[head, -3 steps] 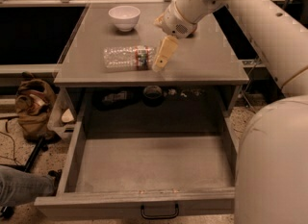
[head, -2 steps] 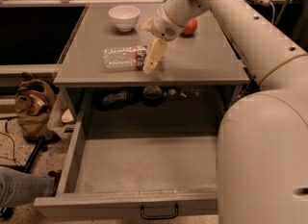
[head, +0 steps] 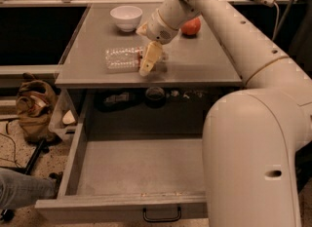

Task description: Place water bottle into top drawer

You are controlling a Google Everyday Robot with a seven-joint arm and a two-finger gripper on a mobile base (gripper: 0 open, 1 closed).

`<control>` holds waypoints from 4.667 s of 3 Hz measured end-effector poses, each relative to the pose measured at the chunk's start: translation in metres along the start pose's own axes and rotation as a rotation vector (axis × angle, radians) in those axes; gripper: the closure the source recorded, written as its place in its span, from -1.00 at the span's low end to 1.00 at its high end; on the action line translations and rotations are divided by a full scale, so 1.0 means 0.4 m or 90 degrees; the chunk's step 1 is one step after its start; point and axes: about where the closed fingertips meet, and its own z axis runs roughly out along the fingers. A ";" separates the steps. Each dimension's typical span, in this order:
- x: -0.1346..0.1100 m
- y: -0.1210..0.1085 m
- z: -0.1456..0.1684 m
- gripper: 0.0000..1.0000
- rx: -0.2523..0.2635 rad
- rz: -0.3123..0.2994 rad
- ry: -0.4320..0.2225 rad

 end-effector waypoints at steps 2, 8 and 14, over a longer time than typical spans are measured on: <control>0.000 -0.004 0.001 -0.18 0.001 0.000 -0.001; 0.067 0.481 -0.115 1.00 0.034 -0.136 -0.030; 0.103 0.602 0.214 1.00 0.023 0.042 -0.167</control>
Offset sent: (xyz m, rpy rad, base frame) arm 0.0014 0.0004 0.0002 0.0023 -0.0014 -0.0007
